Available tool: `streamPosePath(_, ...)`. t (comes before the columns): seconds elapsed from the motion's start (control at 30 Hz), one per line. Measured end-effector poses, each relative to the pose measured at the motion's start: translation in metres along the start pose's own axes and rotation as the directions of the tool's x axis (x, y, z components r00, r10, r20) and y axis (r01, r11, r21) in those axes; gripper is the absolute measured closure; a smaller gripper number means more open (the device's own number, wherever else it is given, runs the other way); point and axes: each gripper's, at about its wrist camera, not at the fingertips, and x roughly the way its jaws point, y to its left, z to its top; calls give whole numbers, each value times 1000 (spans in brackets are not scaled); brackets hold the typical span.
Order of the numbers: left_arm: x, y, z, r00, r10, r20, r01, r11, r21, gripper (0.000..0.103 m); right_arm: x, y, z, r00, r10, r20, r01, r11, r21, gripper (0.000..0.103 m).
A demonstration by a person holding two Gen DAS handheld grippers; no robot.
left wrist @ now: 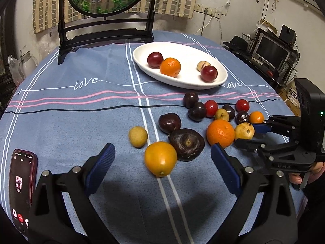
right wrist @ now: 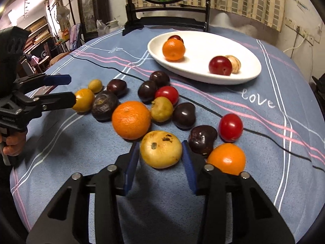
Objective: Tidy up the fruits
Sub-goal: 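Grasp the yellow speckled fruit with the right tool while the left grasps a yellow citrus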
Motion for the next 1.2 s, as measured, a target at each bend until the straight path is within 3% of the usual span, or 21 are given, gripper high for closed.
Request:
streamPosePath(0.2,4,0,-1,1000,0,-13,0,1000,6,9,-5,-7,1,999,49,17,-49,998,46,64)
streamPosePath(0.27,5,-1,-2,1000,-4,-19,4,1000,10,14,-8,-11,4,997,69,34,-71,995,64,64)
streamPosePath(0.43,14,-1,-4,998,-15,-63,16,1000,14,41,-11,-11,5,996,70,45,-74,995,74,64)
streamPosePath(0.53,15,2,-4,997,-23,-73,23,1000,2,46,-11,-11,5,996,71,45,-74,995,71,64)
streamPosePath(0.9,21,11,-6,994,-36,-104,31,999,-42,59,-11,-9,4,997,70,40,-73,995,70,64)
streamPosePath(1.2,25,11,-8,992,-44,-118,39,998,-43,65,-12,-9,5,997,67,44,-70,995,69,64)
